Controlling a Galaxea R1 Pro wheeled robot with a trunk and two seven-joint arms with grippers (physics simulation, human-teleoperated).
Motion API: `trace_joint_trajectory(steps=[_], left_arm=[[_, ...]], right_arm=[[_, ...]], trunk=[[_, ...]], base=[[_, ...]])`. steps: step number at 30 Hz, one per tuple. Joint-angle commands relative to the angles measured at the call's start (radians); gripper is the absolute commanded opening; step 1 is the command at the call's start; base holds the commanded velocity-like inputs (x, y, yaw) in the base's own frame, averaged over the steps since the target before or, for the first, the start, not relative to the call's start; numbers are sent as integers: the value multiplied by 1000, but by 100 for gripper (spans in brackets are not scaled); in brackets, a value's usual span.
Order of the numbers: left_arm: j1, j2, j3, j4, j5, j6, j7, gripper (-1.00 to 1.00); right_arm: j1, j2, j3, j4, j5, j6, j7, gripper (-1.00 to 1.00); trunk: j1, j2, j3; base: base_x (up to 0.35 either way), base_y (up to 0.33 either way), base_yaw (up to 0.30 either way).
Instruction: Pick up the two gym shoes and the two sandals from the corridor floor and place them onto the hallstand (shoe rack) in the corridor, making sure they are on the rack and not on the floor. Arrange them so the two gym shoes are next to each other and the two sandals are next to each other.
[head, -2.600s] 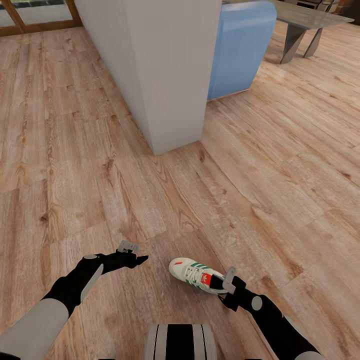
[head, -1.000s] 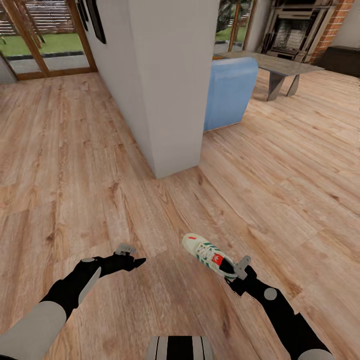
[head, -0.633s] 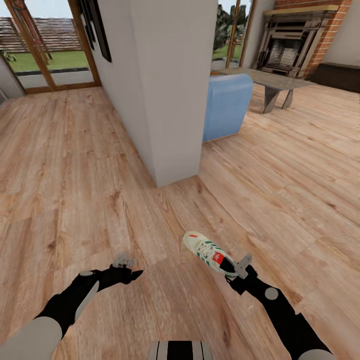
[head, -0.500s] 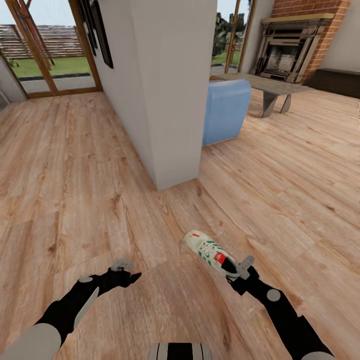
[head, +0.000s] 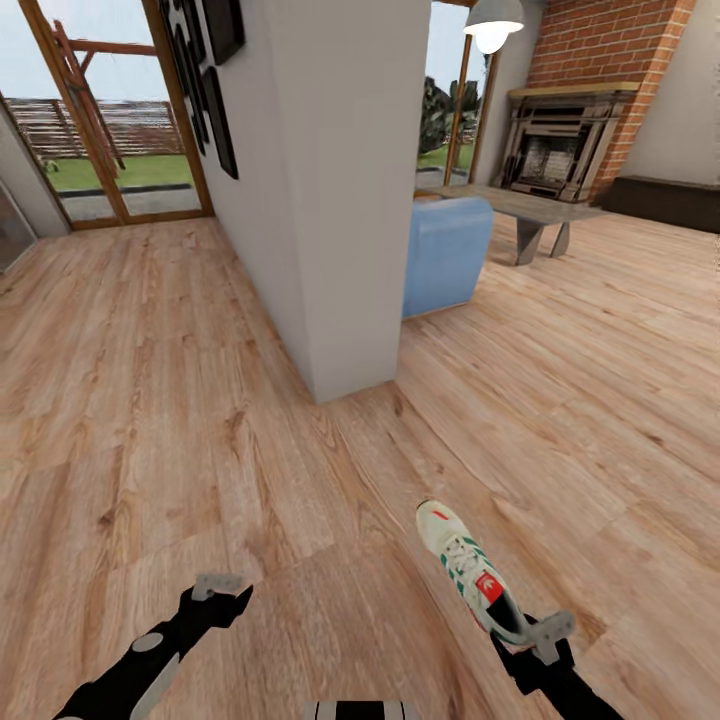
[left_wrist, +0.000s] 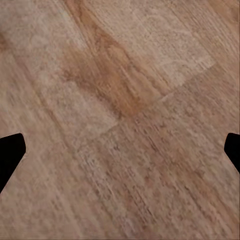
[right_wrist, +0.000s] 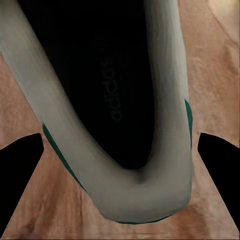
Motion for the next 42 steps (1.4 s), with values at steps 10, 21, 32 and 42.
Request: trace_joint_trajectory(steps=[10,21,32,42], left_arm=[[19,1,-8,47,51,-119,13,100],[21,2,-10,49,44,-141,10,100],[21,6,-11,49,37,-142,9,100],[22,8,-11,48,37,-144,9,100]], right_arm=[[16,2,-5,140,-26,-115,-179,-100],[16,1,-6,163,-107,-134,-184,-100],[17,0,-5,167,-135,-135,-184,-100],[17,2,-4,176,-134,-135,-183,-100]], trunk=[[-5,2,54],[-10,5,114],[-15,7,173],[-17,9,212]], base=[[0,0,0],[0,0,0],[0,0,0],[0,0,0]])
